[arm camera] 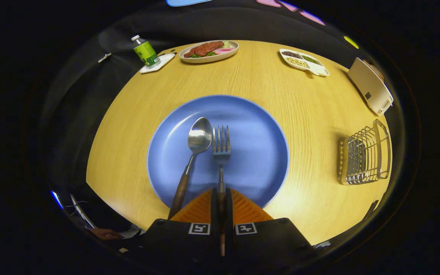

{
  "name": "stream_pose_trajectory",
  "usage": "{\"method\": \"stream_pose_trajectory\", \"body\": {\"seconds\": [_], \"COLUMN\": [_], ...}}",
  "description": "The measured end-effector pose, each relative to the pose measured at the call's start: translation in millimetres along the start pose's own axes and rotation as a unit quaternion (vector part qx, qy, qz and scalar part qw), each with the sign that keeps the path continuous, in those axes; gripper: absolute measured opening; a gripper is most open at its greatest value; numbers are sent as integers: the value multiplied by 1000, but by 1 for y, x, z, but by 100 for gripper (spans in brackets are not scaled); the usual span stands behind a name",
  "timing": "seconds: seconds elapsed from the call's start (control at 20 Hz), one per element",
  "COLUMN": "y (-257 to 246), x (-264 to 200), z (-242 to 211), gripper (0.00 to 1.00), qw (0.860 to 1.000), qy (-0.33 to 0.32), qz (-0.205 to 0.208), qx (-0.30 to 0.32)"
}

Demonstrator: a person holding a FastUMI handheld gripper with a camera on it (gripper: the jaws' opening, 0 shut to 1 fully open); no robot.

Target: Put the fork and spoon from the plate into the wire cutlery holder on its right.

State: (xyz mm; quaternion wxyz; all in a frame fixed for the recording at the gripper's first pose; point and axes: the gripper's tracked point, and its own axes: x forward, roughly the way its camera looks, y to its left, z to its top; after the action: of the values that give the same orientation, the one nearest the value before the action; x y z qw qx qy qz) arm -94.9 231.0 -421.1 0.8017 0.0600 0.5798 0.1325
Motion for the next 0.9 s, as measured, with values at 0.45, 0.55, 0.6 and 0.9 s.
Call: {"method": "stream_pose_trajectory", "body": {"seconds": [0.45,0.55,0.6,0.9], "y": [-65,-98,-115,-208], "x": [-106,-127,-136,-163], "z": [44,45,46,40], "gripper": [9,9,9,9], "qw": [999,1000,1000,999], "qy": [-41,-27,-21,39], "qz": [23,12,6,-37], "qx": [5,-5,-12,-6]}}
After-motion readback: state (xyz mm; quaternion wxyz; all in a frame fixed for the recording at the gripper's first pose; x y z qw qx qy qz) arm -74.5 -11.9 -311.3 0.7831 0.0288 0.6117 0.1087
